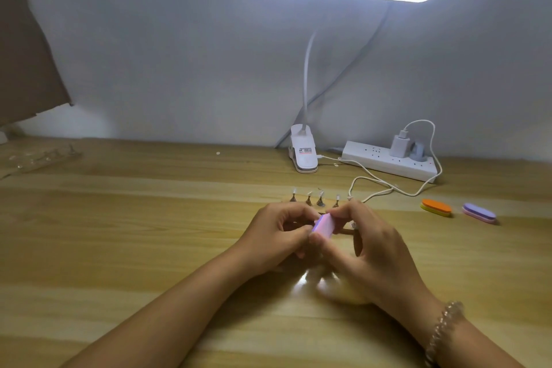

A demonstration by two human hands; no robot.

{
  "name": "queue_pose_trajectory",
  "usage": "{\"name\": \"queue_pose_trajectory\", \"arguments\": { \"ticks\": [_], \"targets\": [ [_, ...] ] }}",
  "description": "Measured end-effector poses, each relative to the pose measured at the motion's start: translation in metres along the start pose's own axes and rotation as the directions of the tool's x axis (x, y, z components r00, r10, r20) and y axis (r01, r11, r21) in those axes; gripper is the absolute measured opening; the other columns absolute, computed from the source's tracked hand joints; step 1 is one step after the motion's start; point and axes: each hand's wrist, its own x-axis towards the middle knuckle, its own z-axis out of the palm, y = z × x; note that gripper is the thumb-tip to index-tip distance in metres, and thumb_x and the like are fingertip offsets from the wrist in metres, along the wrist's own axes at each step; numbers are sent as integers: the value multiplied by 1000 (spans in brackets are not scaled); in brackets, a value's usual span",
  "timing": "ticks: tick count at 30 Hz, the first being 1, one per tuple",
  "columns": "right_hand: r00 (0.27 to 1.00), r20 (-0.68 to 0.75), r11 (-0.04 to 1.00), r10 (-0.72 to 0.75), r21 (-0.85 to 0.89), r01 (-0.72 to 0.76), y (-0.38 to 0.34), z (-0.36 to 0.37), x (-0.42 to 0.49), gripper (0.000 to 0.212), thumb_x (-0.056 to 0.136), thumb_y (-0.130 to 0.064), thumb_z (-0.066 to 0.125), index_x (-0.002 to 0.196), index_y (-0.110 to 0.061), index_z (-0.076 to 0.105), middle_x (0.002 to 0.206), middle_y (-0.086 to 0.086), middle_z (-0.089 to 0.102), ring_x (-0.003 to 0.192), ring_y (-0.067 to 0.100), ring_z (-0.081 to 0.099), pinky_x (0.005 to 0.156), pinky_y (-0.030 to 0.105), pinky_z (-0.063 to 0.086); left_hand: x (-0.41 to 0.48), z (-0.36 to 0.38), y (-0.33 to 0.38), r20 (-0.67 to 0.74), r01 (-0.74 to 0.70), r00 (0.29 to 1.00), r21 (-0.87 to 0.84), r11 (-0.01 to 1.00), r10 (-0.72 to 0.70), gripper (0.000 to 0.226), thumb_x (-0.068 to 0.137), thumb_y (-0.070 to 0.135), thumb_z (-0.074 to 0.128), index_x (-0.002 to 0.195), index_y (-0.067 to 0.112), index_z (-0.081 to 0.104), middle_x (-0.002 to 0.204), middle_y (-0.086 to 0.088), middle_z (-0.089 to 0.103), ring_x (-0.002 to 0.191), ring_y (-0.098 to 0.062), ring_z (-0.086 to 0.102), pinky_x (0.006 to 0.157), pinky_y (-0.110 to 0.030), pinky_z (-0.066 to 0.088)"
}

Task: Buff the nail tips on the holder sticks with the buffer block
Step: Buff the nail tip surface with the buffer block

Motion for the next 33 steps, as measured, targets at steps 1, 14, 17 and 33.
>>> {"name": "queue_pose_trajectory", "arguments": {
  "ticks": [1, 14, 17, 33],
  "targets": [
    [999, -16, 999, 30, 20, -30, 2, -1, 2, 40, 78, -65, 62, 90, -27, 57, 82, -21, 58, 71, -6, 55, 60, 13, 39, 0, 0, -1, 1, -5, 1000, 7, 1000, 5, 19, 91, -5, 62, 94, 10, 75, 77, 3, 70, 50, -7, 57, 54, -19, 46],
    [999, -12, 999, 34, -18, -34, 4, -4, 3, 29, 83, -52, 63, 96, -26, 63, 84, -19, 55, 64, -6, 49, 59, 17, 37, -1, 0, -5, 51, -45, 998, 56, 997, 43, 20, 92, 8, 66, 105, 16, 79, 83, 14, 74, 53, -16, 59, 55, -24, 48],
    [999, 43, 999, -18, -39, 20, -1, -2, 0, 30, 82, -51, 62, 100, -27, 65, 85, -21, 54, 66, -11, 49, 56, 10, 32, -1, -1, -4, 59, -62, 997, 67, 996, 59, 19, 92, 10, 66, 104, 15, 79, 75, 9, 72, 51, -11, 57, 55, -22, 46],
    [994, -67, 995, 82, 66, -77, 3, -8, 4, 28, 80, -47, 65, 99, -26, 63, 89, -14, 59, 53, 16, 48, 55, 32, 45, -3, 5, 3, 46, -114, 993, 346, 931, 105, 38, 99, 27, 41, 127, 22, 65, 84, 17, 64, 79, 4, 56, 66, -26, 46]
  ]
}}
